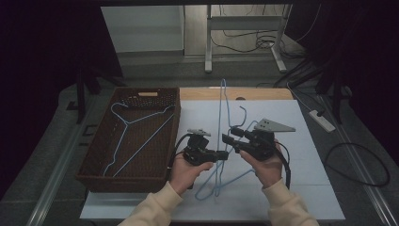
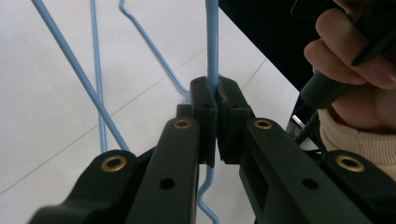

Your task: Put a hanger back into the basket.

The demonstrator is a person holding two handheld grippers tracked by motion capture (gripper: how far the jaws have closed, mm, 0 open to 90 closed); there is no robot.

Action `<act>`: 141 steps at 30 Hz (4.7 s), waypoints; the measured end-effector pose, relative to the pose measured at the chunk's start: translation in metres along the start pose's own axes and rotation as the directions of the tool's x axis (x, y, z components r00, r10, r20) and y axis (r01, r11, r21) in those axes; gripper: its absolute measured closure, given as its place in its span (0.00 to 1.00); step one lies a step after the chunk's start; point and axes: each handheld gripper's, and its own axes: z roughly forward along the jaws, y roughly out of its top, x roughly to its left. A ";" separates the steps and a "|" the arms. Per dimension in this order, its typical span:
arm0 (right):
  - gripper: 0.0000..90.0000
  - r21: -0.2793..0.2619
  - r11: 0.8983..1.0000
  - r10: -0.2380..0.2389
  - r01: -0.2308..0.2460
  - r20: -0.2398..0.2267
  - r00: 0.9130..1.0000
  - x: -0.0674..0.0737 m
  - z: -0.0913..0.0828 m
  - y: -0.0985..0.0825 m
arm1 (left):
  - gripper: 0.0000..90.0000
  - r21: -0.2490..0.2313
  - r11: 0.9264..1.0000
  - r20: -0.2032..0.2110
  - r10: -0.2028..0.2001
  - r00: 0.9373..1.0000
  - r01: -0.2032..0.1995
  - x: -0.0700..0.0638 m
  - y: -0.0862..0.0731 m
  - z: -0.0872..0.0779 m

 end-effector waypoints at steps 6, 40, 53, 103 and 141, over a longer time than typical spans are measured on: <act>0.41 -0.030 0.999 -0.034 0.033 -0.025 0.999 -0.004 -0.023 -0.004 | 0.97 0.013 1.000 0.030 -0.009 1.000 0.008 -0.001 0.001 -0.005; 0.36 0.104 0.995 -0.006 -0.006 0.117 0.993 -0.065 -0.067 -0.063 | 0.97 0.042 0.987 -0.012 0.157 0.988 -0.156 -0.003 0.028 -0.099; 0.35 0.126 0.992 -0.013 -0.006 0.150 0.989 -0.071 -0.065 -0.068 | 0.97 0.036 0.984 -0.063 0.175 0.983 -0.173 0.014 0.042 -0.144; 0.36 0.166 0.986 -0.016 -0.012 0.164 0.986 -0.072 -0.058 -0.075 | 0.97 0.141 0.977 -0.178 0.185 0.966 -0.161 0.109 0.025 -0.220; 0.36 0.177 0.984 -0.018 -0.012 0.165 0.986 -0.072 -0.055 -0.076 | 0.98 0.268 0.961 -0.175 0.122 0.977 -0.072 0.145 -0.035 -0.229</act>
